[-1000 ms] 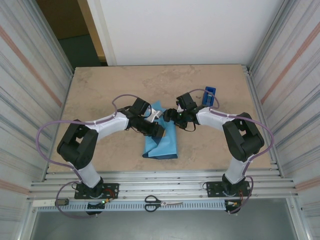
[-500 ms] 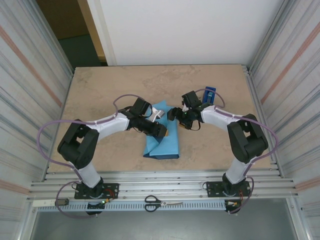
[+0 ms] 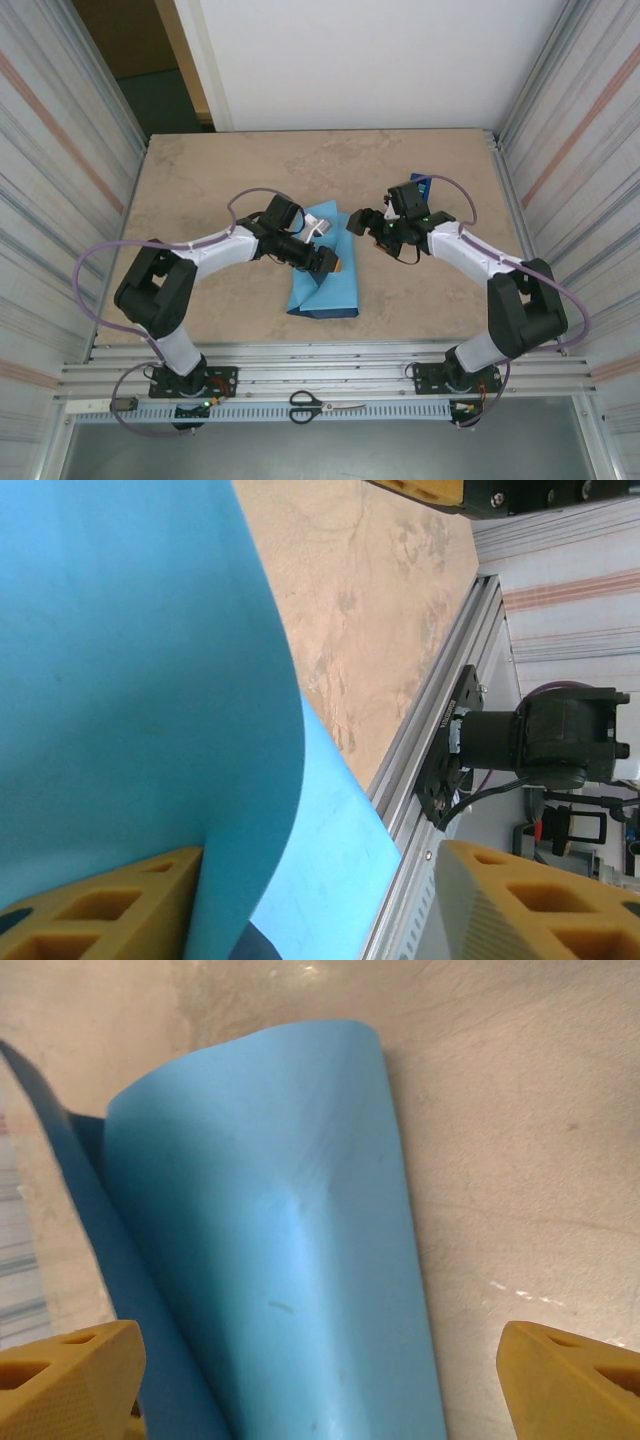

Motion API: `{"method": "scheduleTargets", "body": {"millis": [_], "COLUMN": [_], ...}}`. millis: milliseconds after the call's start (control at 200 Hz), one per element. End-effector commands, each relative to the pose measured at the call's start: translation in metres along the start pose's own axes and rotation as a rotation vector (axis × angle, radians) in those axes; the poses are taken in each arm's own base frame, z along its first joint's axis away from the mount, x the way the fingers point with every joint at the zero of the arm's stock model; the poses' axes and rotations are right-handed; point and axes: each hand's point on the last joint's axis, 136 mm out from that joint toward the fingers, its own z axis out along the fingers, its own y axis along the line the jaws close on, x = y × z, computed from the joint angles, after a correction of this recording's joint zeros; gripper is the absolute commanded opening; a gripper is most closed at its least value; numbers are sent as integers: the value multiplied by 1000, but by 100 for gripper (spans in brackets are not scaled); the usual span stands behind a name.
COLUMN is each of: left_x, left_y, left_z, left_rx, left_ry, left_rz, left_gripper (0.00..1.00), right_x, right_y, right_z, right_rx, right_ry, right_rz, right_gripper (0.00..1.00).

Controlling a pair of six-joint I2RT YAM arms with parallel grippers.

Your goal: Wrap the gift box in paper

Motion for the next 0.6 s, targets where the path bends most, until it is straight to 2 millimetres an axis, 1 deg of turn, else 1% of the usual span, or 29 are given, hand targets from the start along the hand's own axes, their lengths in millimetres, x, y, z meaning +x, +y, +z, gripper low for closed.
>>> {"method": "scheduleTargets", "body": {"millis": [0,50,145,266,331,406,521,596], "left_x": [31,30,30,29,30,30,32,33], "left_y": [54,53,52,51,52,52,53,53], "left_z": [17,16,16,17,18,18,18,18], "left_rx": [-165,-161,-156,-142,-143,-142,-144,-143], "left_ry": [71,68,67,70,72,73,78,79], "left_rz": [-74,-69,-65,-67,-69,-71,-72,-74], "left_gripper": [69,76,82,84,85,86,87,87], "right_x": [6,11,18,25,26,28,31,32], "right_y": [12,19,25,33,33,37,35,24], "right_z": [0,4,11,19,24,28,34,39], "right_rx": [-75,-104,-107,-128,-119,-131,-100,-37], "right_ry": [28,61,102,142,157,176,199,216], "right_rz": [-12,-19,-46,-58,-55,-68,-72,-59], "right_gripper": [91,91,92,93,94,94,95,92]}}
